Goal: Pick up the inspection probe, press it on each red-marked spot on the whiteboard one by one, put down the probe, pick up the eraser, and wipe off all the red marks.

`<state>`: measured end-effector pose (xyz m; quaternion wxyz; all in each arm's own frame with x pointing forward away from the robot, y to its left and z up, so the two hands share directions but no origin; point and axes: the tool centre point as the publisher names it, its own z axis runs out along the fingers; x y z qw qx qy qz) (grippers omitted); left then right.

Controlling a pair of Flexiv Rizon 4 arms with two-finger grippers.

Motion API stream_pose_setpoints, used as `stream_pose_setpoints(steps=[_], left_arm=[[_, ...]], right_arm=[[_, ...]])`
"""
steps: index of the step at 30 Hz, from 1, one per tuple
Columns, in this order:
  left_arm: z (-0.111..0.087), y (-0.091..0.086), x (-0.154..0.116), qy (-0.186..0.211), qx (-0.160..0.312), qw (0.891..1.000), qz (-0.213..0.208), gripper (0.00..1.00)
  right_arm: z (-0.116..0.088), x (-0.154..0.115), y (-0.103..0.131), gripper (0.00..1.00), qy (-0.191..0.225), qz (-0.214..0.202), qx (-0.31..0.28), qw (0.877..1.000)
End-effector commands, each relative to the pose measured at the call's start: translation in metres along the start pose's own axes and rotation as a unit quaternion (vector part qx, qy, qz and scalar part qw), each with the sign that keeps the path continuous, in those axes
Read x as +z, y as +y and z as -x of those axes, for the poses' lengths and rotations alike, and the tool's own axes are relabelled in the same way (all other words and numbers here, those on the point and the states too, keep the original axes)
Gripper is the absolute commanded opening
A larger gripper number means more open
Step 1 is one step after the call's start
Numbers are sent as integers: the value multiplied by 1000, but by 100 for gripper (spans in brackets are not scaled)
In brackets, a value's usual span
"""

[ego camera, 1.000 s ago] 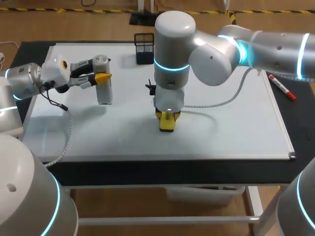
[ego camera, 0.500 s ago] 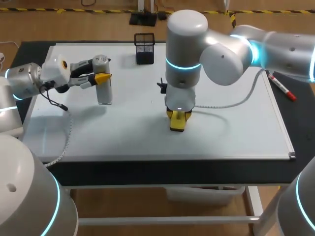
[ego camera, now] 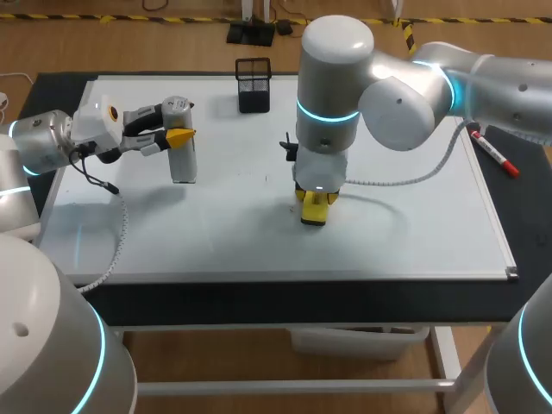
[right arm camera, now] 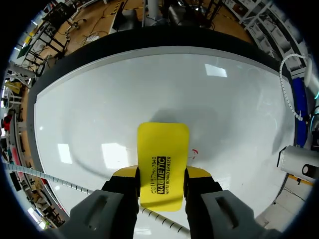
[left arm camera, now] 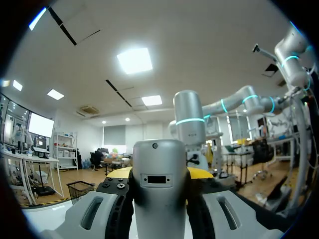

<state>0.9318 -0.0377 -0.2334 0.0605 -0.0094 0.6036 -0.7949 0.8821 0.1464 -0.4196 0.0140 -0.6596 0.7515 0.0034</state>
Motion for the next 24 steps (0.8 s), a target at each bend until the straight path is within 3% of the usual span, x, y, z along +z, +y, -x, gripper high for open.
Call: stream_pose_setpoints(steps=[1, 13, 18, 24], left_arm=[[0, 0, 1, 0, 1, 1000, -1, 0], [0, 0, 1, 0, 1, 1000, -1, 0], [0, 0, 1, 0, 1, 1000, -1, 0], [0, 0, 1, 0, 1, 1000, -1, 0]], right_arm=[[14, -15, -1, 0, -1, -10, -10, 1000], [78, -4, 8, 0, -9, -5, -68, 998], [90, -1, 10, 0, -15, -4, -78, 997], [90, 3, 12, 0, -17, -2, -80, 997]])
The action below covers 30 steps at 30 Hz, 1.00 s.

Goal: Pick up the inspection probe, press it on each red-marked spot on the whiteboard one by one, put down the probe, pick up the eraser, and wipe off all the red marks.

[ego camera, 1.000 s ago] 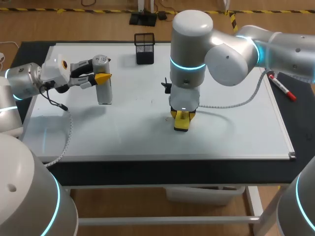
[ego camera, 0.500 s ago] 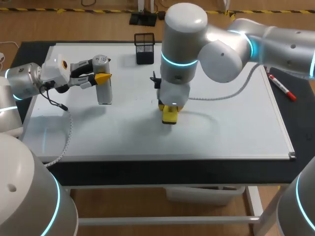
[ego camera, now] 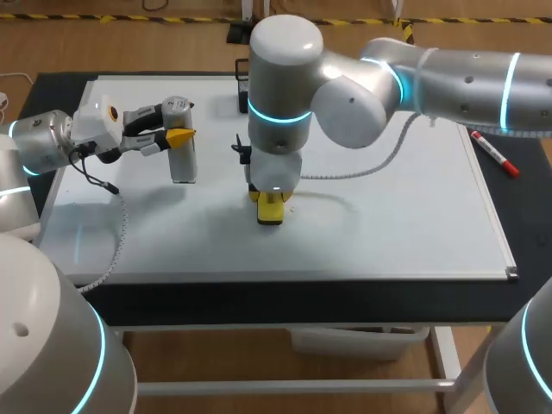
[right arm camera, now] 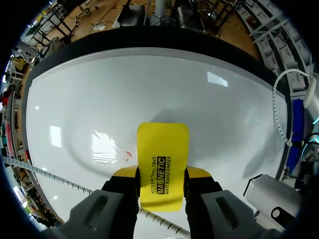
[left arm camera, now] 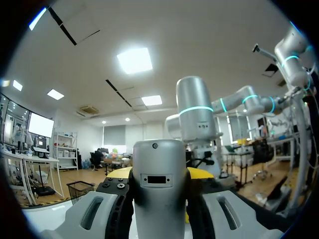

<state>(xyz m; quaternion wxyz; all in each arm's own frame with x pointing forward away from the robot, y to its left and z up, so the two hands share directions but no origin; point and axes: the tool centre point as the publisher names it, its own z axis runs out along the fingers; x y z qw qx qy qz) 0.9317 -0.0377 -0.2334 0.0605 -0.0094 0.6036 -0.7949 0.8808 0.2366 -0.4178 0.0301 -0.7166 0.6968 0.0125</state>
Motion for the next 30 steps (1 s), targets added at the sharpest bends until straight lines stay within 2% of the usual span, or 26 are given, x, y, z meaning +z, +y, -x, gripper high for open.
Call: stream_pose_setpoints(steps=[1, 14, 30], left_arm=[[0, 0, 1, 0, 1, 1000, -1, 0], [0, 0, 1, 0, 1, 1000, -1, 0], [0, 0, 1, 0, 1, 1000, -1, 0]], right_arm=[[0, 3, -1, 0, 2, 1, -1, 1000], [-12, 14, 2, 0, 13, 8, 2, 1000], [-62, 19, 6, 0, 36, 12, 46, 998]])
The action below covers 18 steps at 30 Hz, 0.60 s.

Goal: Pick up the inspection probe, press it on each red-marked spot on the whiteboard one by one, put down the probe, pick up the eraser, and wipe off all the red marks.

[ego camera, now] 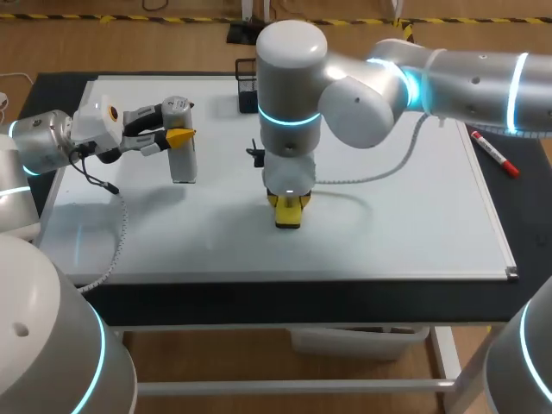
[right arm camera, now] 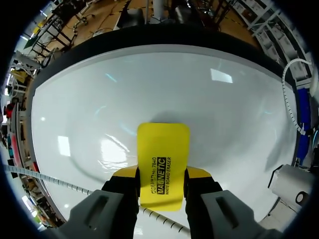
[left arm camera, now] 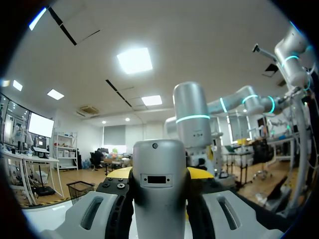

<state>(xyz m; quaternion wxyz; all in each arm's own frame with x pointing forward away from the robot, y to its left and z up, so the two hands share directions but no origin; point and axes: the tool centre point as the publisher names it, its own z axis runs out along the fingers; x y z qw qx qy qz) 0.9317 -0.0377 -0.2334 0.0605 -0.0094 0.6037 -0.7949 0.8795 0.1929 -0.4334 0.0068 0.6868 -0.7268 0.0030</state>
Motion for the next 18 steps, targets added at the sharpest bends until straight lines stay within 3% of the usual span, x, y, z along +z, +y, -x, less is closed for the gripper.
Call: stream_pose_setpoints(steps=[1, 18], left_arm=[[0, 0, 1, 0, 1, 1000, -1, 0], [0, 0, 1, 0, 1, 1000, -1, 0]], right_arm=[[-20, 8, 1, 0, 0, -2, 5, 1000], [-68, 13, 2, 0, 25, 2, 40, 999]])
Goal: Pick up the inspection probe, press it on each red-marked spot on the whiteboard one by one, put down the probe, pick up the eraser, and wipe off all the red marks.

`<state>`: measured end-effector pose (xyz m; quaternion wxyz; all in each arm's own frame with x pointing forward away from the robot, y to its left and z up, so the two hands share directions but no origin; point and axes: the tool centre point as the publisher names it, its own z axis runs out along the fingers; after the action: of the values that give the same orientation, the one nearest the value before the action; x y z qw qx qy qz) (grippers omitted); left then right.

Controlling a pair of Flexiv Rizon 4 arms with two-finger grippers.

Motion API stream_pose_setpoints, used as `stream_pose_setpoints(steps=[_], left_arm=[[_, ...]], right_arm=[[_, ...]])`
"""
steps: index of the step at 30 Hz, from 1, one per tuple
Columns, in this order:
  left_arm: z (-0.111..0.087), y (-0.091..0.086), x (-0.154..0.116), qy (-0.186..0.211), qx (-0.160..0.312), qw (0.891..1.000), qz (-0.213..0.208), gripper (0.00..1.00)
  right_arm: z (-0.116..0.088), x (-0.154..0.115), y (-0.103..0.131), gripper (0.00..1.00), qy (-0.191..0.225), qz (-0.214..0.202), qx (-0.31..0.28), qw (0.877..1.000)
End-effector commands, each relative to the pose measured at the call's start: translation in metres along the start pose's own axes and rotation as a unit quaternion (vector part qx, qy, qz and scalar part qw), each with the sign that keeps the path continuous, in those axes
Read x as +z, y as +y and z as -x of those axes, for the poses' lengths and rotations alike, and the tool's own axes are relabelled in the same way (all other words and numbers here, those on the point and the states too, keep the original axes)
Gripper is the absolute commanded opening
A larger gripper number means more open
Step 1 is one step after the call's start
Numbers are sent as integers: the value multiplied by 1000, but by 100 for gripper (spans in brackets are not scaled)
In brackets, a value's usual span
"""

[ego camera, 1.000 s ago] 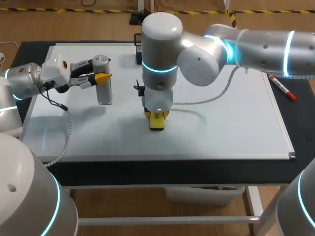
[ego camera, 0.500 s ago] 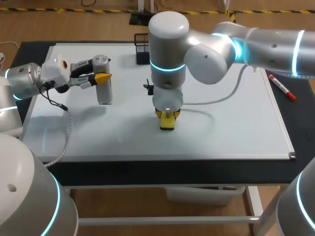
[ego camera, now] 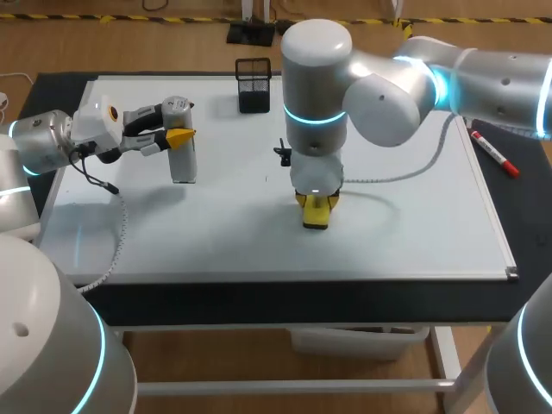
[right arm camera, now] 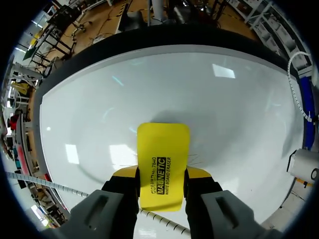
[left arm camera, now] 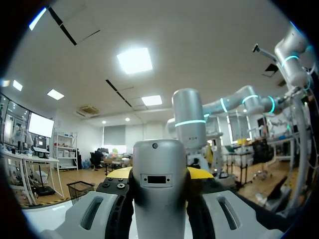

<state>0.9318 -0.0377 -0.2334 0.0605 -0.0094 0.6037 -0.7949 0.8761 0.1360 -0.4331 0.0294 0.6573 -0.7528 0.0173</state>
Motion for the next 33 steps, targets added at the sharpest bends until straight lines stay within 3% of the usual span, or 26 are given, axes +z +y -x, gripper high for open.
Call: stream_pose_setpoints(steps=[1, 12, 20, 33], left_arm=[[0, 0, 1, 0, 1, 1000, -1, 0], [0, 0, 1, 0, 1, 1000, -1, 0], [0, 0, 1, 0, 1, 1000, -1, 0], [0, 0, 1, 0, 1, 1000, -1, 0]], right_arm=[[-12, 12, 0, 0, -1, -3, 3, 1000], [-23, -6, -4, 0, -5, 8, 1, 1000], [-33, -26, -12, 0, -9, -7, 0, 1000], [-33, -26, -12, 0, -9, -7, 0, 1000]])
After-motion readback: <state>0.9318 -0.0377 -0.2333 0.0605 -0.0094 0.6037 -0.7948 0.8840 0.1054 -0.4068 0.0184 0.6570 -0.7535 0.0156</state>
